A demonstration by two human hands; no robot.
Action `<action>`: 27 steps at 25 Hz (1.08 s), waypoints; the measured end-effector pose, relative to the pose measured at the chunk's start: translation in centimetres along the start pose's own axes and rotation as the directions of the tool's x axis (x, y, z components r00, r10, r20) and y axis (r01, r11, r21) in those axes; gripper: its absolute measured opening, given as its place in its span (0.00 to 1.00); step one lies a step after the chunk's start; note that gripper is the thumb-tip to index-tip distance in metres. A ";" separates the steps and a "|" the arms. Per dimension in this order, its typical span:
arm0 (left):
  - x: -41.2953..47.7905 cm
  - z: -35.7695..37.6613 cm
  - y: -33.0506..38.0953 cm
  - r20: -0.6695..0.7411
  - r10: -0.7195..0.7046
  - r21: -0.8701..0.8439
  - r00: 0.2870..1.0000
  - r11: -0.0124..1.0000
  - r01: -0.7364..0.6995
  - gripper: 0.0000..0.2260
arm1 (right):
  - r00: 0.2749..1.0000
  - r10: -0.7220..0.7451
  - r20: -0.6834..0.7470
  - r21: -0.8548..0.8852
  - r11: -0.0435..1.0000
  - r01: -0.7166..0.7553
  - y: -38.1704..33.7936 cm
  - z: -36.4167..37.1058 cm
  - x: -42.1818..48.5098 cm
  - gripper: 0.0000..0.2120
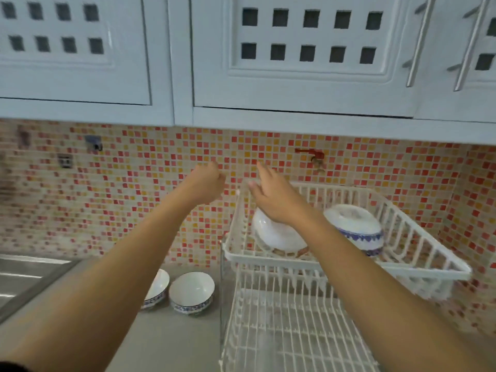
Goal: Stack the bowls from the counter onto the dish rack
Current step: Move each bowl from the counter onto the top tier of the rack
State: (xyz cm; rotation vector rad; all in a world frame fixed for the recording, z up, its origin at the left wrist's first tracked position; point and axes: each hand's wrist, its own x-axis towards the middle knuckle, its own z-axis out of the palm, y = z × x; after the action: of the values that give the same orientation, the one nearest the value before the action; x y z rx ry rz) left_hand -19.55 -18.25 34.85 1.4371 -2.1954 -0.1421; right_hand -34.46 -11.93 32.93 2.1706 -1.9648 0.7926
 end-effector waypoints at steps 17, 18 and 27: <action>0.1 7.6 -33.5 0.318 -0.329 0.159 0.889 0.943 0.292 0.22 | 0.855 0.358 0.374 0.101 0.901 -0.421 -15.1 32.1 8.2 0.29; 0.3 8.9 -34.9 0.334 -0.341 0.155 0.879 0.940 0.305 0.22 | 0.825 0.400 0.398 0.103 0.875 -0.474 -15.2 34.8 7.6 0.29; -0.2 23.8 -43.8 0.425 -0.512 0.070 0.746 0.841 0.537 0.24 | 0.560 0.697 0.448 0.285 0.482 -0.829 -13.9 49.0 5.3 0.28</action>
State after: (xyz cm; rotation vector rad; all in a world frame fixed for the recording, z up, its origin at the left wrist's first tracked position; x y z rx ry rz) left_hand 5.68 -41.47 -1.34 2.1251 -1.9981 -0.7842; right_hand -6.21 -34.77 -3.14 1.4794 -3.2976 1.2269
